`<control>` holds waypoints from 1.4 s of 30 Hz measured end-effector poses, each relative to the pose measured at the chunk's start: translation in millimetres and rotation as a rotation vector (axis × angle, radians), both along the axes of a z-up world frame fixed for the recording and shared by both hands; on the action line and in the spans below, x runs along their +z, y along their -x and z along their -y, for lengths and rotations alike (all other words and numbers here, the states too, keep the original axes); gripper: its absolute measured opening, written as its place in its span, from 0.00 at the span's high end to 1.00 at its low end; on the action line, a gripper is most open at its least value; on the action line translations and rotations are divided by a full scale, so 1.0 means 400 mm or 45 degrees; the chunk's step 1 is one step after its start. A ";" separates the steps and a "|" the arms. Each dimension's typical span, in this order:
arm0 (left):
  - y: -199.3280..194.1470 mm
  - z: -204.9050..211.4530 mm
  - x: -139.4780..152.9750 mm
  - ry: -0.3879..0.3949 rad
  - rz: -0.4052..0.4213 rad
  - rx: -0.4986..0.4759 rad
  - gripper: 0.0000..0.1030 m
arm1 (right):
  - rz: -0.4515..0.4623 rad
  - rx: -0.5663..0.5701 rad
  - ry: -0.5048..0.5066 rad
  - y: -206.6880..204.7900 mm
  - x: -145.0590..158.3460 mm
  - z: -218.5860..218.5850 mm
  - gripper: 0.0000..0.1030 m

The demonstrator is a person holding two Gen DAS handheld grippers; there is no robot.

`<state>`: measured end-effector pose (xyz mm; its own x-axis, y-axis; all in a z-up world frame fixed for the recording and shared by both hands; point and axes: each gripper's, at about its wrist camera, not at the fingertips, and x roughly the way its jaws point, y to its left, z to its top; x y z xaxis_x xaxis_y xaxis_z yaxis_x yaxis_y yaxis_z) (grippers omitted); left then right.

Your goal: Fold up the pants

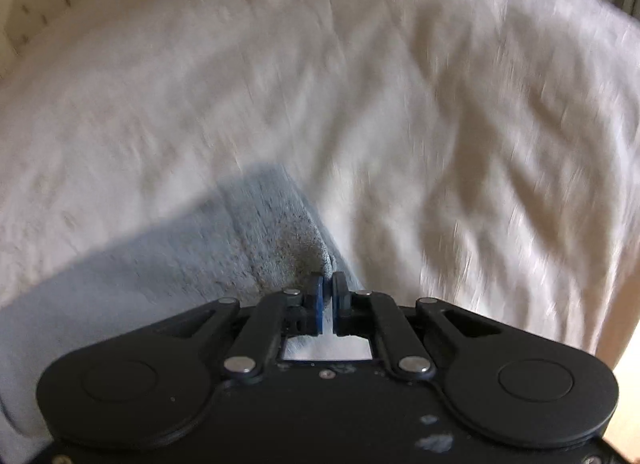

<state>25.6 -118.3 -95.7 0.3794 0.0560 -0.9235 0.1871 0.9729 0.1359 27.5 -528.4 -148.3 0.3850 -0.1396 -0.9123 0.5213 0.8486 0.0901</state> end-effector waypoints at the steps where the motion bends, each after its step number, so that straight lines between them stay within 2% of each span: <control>1: 0.000 0.005 -0.014 -0.014 -0.029 -0.012 0.96 | -0.028 0.008 0.008 -0.005 -0.015 -0.003 0.93; 3: 0.004 0.002 -0.017 -0.016 -0.049 -0.028 0.96 | -0.048 0.015 0.033 -0.012 -0.023 -0.011 0.87; 5: 0.011 -0.015 0.000 -0.024 -0.017 -0.028 0.95 | -0.041 -0.011 0.060 -0.014 -0.010 -0.016 0.73; 11: -0.018 -0.120 0.032 -0.065 0.018 0.102 0.95 | 0.107 -0.050 0.081 -0.004 0.067 -0.047 0.64; 17: -0.068 -0.286 0.045 -0.115 0.036 0.260 0.95 | 0.221 0.107 -0.031 -0.032 0.137 -0.170 0.58; 22: -0.128 -0.454 0.039 -0.177 0.058 0.326 0.95 | 0.261 0.365 -0.165 -0.074 0.173 -0.369 0.54; 28: -0.216 -0.669 0.004 -0.194 0.045 0.375 0.95 | 0.273 0.644 -0.298 -0.133 0.205 -0.690 0.48; 31: -0.258 -0.792 -0.015 -0.153 0.028 0.441 0.95 | 0.275 0.751 -0.382 -0.175 0.217 -0.863 0.43; 33: -0.287 -0.856 -0.042 -0.134 -0.007 0.470 0.95 | 0.270 0.828 -0.417 -0.209 0.218 -0.981 0.43; 36: -0.324 -0.928 -0.084 -0.108 -0.043 0.464 0.95 | 0.263 0.917 -0.437 -0.273 0.207 -1.126 0.38; 38: -0.338 -0.952 -0.106 -0.090 -0.076 0.432 0.95 | 0.247 0.958 -0.446 -0.328 0.185 -1.211 0.29; 42: -0.353 -0.967 -0.125 -0.083 -0.100 0.366 0.96 | 0.183 1.041 -0.394 -0.450 0.121 -1.316 0.27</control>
